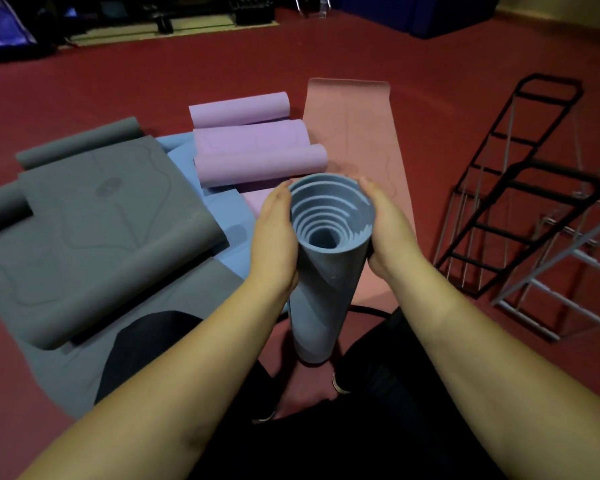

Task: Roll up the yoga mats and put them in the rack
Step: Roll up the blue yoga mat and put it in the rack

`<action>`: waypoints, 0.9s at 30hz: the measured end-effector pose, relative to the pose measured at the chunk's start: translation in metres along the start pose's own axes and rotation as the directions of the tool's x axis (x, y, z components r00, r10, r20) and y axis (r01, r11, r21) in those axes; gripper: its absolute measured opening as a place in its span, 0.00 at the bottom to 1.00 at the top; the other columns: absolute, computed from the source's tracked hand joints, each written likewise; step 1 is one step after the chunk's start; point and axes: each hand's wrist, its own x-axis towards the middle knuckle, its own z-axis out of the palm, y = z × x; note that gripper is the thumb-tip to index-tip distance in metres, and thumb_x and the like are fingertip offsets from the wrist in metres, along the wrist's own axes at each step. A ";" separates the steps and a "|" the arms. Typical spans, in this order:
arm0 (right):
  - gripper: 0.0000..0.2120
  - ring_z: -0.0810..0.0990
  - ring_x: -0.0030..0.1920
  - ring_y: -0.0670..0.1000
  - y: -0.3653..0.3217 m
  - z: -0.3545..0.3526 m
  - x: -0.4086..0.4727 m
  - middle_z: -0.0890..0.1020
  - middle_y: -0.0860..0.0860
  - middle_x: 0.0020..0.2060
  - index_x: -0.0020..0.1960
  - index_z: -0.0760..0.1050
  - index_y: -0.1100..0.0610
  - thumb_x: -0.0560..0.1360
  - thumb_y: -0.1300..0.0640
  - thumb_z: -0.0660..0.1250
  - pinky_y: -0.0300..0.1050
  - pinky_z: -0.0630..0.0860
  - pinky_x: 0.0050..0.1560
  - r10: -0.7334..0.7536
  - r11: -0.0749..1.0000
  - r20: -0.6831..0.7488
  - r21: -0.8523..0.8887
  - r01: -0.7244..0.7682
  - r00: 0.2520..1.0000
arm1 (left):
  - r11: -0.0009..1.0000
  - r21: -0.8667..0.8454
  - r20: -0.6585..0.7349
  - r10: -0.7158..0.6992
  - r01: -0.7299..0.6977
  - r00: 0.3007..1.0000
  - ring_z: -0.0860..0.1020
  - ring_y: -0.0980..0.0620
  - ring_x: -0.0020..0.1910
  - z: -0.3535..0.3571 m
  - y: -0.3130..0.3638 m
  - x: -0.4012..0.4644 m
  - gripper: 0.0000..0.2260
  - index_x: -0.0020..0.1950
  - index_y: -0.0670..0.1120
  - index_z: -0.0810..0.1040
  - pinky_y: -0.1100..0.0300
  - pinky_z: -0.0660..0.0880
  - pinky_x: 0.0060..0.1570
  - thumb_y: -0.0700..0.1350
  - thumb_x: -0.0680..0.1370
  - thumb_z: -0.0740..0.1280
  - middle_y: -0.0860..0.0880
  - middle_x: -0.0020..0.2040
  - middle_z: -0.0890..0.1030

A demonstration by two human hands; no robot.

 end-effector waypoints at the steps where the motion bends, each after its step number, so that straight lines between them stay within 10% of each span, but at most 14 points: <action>1: 0.13 0.84 0.49 0.55 -0.001 -0.004 0.002 0.85 0.56 0.49 0.56 0.81 0.55 0.80 0.50 0.63 0.53 0.79 0.54 -0.026 1.000 0.002 0.014 0.026 1.000 | 1.000 -0.003 0.004 0.015 -0.015 1.000 0.81 0.50 0.59 -0.001 0.000 0.000 0.14 0.61 0.50 0.81 0.47 0.76 0.63 0.49 0.82 0.58 0.51 0.57 0.84; 7: 0.17 0.83 0.56 0.49 0.055 -0.020 -0.007 0.85 0.49 0.53 0.58 0.81 0.51 0.75 0.43 0.66 0.55 0.74 0.65 0.079 0.961 -0.035 -0.262 -0.086 0.996 | 0.934 0.337 -0.009 -0.125 0.121 0.992 0.72 0.55 0.69 -0.029 -0.057 -0.012 0.21 0.70 0.63 0.71 0.44 0.70 0.69 0.64 0.78 0.55 0.59 0.70 0.74; 14: 0.12 0.83 0.55 0.51 0.027 -0.016 0.008 0.85 0.52 0.54 0.62 0.78 0.55 0.79 0.56 0.67 0.46 0.79 0.58 0.027 0.994 0.007 -0.104 -0.026 1.000 | 0.978 0.196 -0.019 -0.063 0.065 0.998 0.78 0.57 0.63 -0.013 -0.032 0.002 0.16 0.65 0.60 0.75 0.53 0.73 0.66 0.60 0.78 0.62 0.58 0.64 0.79; 22: 0.04 0.84 0.50 0.43 0.058 -0.034 0.018 0.85 0.45 0.49 0.54 0.77 0.47 0.80 0.52 0.66 0.37 0.78 0.50 0.116 0.933 -0.012 -0.342 -0.112 0.993 | 0.932 0.236 -0.021 -0.279 0.276 0.960 0.83 0.52 0.54 -0.024 -0.064 0.007 0.16 0.56 0.55 0.78 0.43 0.77 0.61 0.59 0.71 0.68 0.52 0.54 0.85; 27: 0.17 0.85 0.50 0.46 0.055 -0.046 0.026 0.86 0.48 0.50 0.61 0.76 0.50 0.74 0.53 0.73 0.45 0.79 0.55 0.173 0.925 0.035 -0.350 -0.150 0.984 | 0.944 0.237 -0.070 -0.220 0.231 0.973 0.83 0.52 0.53 -0.009 -0.073 0.015 0.11 0.55 0.50 0.76 0.46 0.77 0.60 0.54 0.76 0.67 0.49 0.53 0.83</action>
